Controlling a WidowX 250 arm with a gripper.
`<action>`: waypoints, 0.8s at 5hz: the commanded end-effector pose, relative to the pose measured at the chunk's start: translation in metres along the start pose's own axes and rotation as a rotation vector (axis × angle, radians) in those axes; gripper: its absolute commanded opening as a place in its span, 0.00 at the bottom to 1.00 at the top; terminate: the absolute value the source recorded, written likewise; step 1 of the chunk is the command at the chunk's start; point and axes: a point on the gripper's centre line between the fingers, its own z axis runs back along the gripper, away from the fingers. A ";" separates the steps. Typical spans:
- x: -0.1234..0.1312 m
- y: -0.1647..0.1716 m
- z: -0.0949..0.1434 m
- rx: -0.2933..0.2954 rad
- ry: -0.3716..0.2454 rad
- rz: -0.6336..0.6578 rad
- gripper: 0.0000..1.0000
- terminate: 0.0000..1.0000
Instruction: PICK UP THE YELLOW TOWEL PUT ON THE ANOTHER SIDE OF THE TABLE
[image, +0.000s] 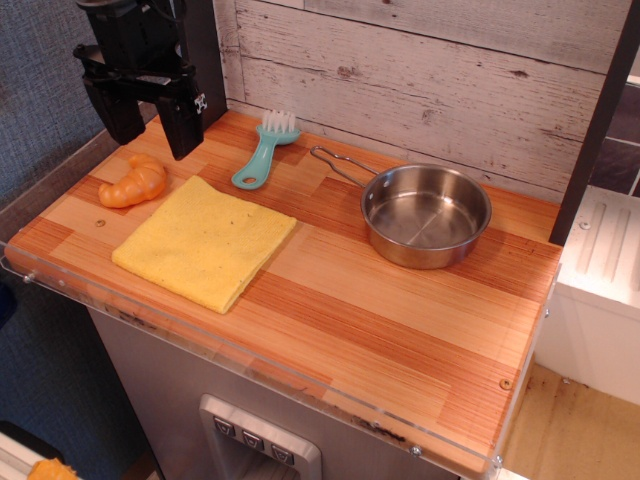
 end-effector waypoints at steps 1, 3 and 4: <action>0.000 0.000 0.000 0.000 0.000 0.000 1.00 0.00; -0.008 -0.013 -0.012 0.016 0.019 -0.010 1.00 0.00; -0.011 -0.023 -0.019 0.033 0.019 -0.016 1.00 0.00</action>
